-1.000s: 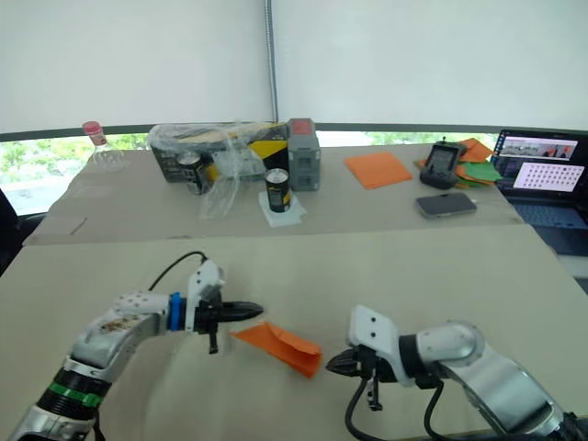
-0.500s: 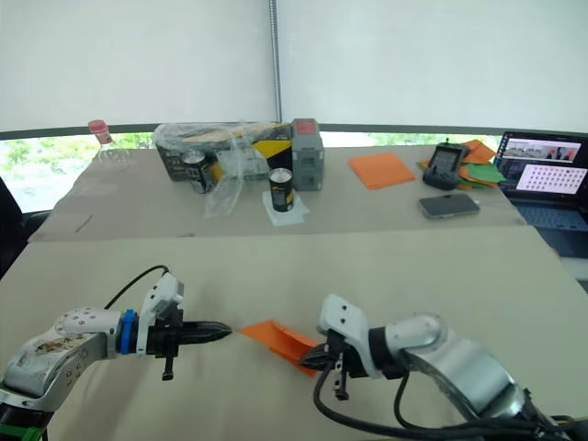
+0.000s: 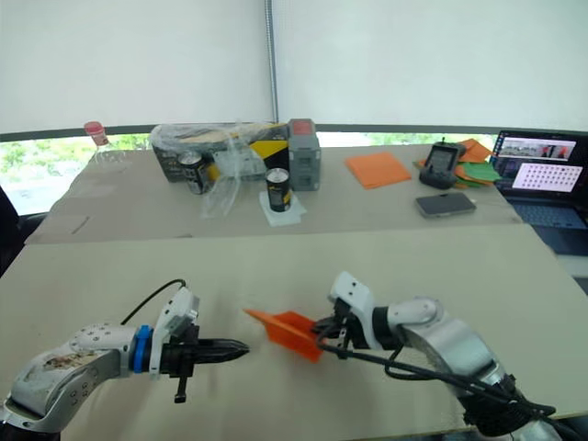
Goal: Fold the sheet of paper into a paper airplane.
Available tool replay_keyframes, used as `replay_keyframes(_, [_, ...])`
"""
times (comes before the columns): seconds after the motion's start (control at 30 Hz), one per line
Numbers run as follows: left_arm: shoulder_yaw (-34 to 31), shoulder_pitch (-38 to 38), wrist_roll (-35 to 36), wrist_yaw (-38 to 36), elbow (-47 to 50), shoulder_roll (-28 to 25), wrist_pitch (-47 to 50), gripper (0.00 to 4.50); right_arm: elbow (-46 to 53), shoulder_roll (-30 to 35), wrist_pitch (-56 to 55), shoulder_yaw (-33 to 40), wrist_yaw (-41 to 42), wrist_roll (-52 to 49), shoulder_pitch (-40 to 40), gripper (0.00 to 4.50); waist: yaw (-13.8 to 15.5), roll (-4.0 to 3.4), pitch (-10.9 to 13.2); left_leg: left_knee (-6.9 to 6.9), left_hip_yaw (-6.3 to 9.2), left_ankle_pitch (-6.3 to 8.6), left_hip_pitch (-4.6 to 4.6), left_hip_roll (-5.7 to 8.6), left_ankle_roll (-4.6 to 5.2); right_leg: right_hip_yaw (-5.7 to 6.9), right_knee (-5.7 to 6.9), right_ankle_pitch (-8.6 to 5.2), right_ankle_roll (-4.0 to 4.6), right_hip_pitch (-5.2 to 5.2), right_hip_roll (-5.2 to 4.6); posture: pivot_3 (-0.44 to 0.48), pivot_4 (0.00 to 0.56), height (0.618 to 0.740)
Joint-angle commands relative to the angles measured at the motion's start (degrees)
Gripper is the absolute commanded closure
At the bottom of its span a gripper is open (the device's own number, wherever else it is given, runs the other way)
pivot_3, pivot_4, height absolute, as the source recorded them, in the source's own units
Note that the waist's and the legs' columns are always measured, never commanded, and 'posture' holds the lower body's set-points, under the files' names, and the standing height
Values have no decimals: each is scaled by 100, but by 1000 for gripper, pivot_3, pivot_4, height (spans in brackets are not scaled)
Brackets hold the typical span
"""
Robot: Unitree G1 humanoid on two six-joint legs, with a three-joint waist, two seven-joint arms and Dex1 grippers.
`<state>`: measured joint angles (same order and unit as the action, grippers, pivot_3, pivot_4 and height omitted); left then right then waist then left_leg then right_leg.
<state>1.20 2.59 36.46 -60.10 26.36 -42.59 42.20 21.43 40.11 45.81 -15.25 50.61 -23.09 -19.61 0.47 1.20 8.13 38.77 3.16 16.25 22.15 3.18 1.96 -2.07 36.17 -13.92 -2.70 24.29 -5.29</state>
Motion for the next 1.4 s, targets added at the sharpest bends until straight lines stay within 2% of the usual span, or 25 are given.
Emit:
replay_keyframes(0.03, [57, 9, 239, -3, 274, 17, 70, 4500, 9, -66, -210, 156, -19, 39, -161, 4469, 0, 0, 0, 0, 0, 0, -1, -1, -1, 1, 1, 0, 0, 0, 1, 0, 150, 740])
replay_keyframes(0.23, [-4, -31, 267, 10, 186, -78, 22, 4500, 505, 110, 289, 397, -145, -153, -412, 4469, 3, 0, 0, 3, -2, 0, 2, 3, 1, -1, 0, 0, 0, 1, -1, 0, 150, 740])
replay_keyframes(0.33, [-33, 8, 227, -14, 79, -146, -28, 4500, 962, -52, 851, 454, -333, -470, -704, 4469, -2, 0, 0, 2, -1, 0, 1, 1, 0, -1, 1, 0, 0, 1, 0, 0, 150, 740])
replay_keyframes(0.4, [-15, 47, 76, 19, -30, -216, -114, 4500, 1140, -141, 1341, 384, -377, -713, -978, 3880, -26, -1, 0, 1, -1, 0, 2, 0, 0, -1, 3, 0, 0, 3, 0, 0, 150, 740])
replay_keyframes(0.5, [126, 122, -350, 124, -262, -367, -314, 4500, 1423, -37, 1584, -147, -564, -440, -1186, 2908, -32, -2, 0, 2, -1, 0, 1, 1, 0, 1, 2, 0, 0, 3, 0, 0, 150, 740])
replay_keyframes(0.53, [124, 161, -438, 158, -358, -386, -360, 4500, 1415, -94, 1624, -441, -940, -58, -1301, 2567, -25, -2, 0, 1, -1, 0, 1, 2, 0, 2, 2, 0, 1, 2, 0, 0, 150, 740])
replay_keyframes(0.6, [80, 212, -556, 174, -498, -396, -482, 4500, 1400, -389, 2461, -759, -1606, 195, -1616, 1902, -36, -2, 0, 3, -1, 0, 1, 5, 0, 4, 3, 0, 1, 3, -2, 0, 150, 740])
replay_keyframes(0.77, [34, 217, -542, 167, -532, -361, -515, 4500, 1094, -1056, 3878, -495, -1897, -114, -1969, 1902, -61, -2, 0, 5, -2, -13, 13, 6, -21, 3, 8, 2, 3, 18, -2, 0, 150, 740])
replay_keyframes(0.83, [46, 180, -544, 168, -509, -359, -528, 4500, 1055, -1139, 4091, -496, -1922, -178, -2084, 1902, -62, -3, 0, 4, -1, -15, 15, 7, -24, 3, 7, 2, 3, 19, -2, 0, 150, 740])
replay_keyframes(1.4, [41, 167, -539, 179, -515, -322, -506, 4500, 1150, -1139, 4060, -892, -2039, -371, -2247, 1902, -133, -4, -1, 6, -4, -5, 12, 12, -6, 6, 29, 2, 3, 28, 10, 0, 150, 740])
